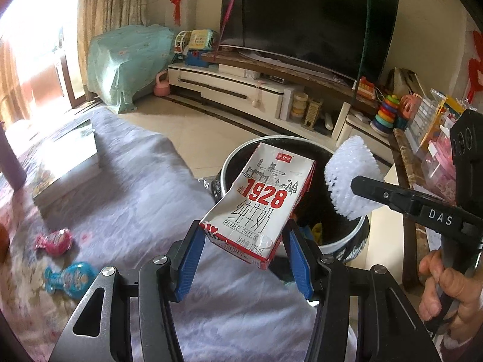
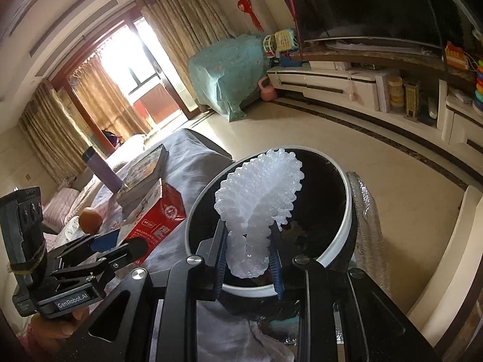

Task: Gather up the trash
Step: 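Carry the white carton and mesh net toward the trash bin with both grippers, then open both grippers to drop the carton and mesh net into the bin, then move both grippers back toward the bottles on the table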

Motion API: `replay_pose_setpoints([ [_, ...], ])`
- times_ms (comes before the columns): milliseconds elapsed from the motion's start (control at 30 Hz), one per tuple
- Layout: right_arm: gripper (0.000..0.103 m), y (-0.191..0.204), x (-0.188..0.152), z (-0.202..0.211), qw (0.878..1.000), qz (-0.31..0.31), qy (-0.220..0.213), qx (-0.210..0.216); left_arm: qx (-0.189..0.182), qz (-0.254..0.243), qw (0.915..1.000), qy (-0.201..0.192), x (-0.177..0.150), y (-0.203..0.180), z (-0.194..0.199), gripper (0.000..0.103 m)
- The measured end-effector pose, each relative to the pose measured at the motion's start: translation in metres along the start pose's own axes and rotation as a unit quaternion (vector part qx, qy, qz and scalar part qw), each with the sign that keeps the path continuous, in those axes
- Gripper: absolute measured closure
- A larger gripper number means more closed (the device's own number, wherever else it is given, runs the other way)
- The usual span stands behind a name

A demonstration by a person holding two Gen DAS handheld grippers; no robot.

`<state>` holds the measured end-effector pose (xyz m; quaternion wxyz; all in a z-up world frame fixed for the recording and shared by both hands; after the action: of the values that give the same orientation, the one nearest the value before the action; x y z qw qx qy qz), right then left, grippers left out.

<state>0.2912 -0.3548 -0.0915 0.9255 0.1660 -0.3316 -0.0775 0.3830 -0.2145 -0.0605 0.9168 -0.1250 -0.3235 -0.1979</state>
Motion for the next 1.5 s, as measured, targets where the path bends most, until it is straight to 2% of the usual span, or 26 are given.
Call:
replay_pose_setpoints([
  [767,0.075,-0.020,0.012,-0.023,0.999,0.015,0.030,-0.031,0.001,-0.012,0.9995,0.029,0.029,-0.016,-0.050,0.051],
  [867,0.073,-0.021,0.013,-0.024,0.999,0.015,0.032,-0.033,-0.004,-0.012,0.9993,0.035,0.029,-0.019,-0.054,0.054],
  [933,0.069,-0.021,0.014,-0.023,0.999,0.014,0.032,-0.032,-0.006,-0.009,0.9992,0.039,0.030,-0.020,-0.056,0.051],
  [1000,0.056,-0.023,0.016,-0.023,0.999,0.012,0.031,-0.032,-0.010,-0.006,0.9991,0.041,0.030,-0.021,-0.057,0.051],
  [1100,0.046,-0.025,0.017,-0.021,0.999,0.008,0.027,-0.033,-0.009,-0.003,0.9993,0.035,0.027,-0.017,-0.053,0.048],
  [1333,0.032,-0.019,0.015,-0.014,1.000,0.003,0.015,-0.025,-0.012,0.027,0.9992,0.027,0.004,0.002,-0.034,0.046],
  [1500,0.029,-0.002,0.009,-0.008,1.000,0.008,0.005,-0.014,-0.006,0.049,0.9986,0.016,-0.017,0.020,-0.012,0.043],
])
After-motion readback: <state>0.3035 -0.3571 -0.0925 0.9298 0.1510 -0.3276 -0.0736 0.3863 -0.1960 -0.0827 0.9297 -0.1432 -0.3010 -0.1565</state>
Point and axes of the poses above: each gripper's, at about its wrist camera, not at the fingertips, and z roughly against the way its jaws point, y to its left, x to its top, the point moved 10 cm from there along -z, roughly the way its jaws point, and after that the axes turned 4 degrees about y, right-handed, at the moved point
